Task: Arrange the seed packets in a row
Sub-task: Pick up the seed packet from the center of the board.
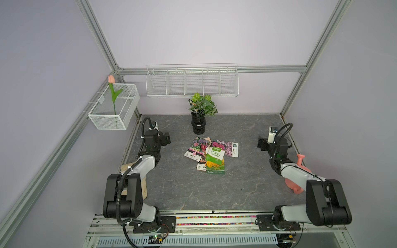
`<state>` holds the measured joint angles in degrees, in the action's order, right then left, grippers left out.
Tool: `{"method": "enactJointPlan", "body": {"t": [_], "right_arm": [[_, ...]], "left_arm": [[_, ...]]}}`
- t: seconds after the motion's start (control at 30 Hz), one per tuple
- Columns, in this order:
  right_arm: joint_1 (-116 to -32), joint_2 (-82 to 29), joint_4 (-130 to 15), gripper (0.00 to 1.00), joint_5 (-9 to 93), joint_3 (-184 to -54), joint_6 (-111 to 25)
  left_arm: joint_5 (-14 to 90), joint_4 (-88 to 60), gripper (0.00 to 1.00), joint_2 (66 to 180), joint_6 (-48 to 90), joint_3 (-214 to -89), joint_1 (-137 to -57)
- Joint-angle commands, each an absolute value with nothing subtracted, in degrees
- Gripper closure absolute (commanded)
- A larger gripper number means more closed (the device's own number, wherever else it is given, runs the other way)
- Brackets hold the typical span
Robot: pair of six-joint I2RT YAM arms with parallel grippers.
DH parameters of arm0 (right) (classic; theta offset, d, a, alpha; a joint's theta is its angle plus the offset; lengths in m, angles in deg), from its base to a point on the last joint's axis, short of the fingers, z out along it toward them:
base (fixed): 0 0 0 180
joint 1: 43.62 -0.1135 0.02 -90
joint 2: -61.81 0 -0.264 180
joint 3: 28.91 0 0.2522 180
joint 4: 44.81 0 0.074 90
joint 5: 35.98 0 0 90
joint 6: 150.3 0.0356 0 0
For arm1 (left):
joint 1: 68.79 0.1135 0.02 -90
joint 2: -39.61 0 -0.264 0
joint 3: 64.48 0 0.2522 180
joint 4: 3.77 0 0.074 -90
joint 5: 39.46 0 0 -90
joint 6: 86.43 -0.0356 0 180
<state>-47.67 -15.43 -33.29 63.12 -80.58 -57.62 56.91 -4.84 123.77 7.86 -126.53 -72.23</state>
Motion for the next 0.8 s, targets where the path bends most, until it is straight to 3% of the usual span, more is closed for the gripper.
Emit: {"method": "enactJointPlan", "body": {"t": [0.0, 0.23, 0.33, 0.43, 0.53, 0.77], "right_arm": [[-49.9, -13.3, -49.4, 0.12, 52.8, -85.1, -50.7], [-58.6, -14.1, -49.4, 0.12, 37.6, -85.8, -40.3], [-63.0, -12.8, -47.8, 0.12, 41.0, -84.1, -36.4], [-63.3, -14.9, -46.6, 0.12, 31.4, -85.3, -28.3], [-64.2, -19.5, -44.7, 0.12, 25.8, -87.3, -24.5], [-65.4, -30.8, -35.0, 0.1, 27.0, -86.1, -14.2]], "left_arm": [[54.0, -22.0, 0.01, 123.9, 16.1, -133.4, -72.6], [43.1, -31.1, 0.0, 124.2, 36.1, -138.1, -76.3], [40.7, -24.5, 0.0, 123.7, 41.5, -134.2, -82.4], [37.6, -14.5, 0.0, 124.5, 45.3, -130.3, -87.7], [32.0, -3.8, 0.0, 128.4, 49.2, -128.0, -89.6], [20.2, 8.5, 0.05, 143.5, 52.8, -132.3, -92.7]]}}
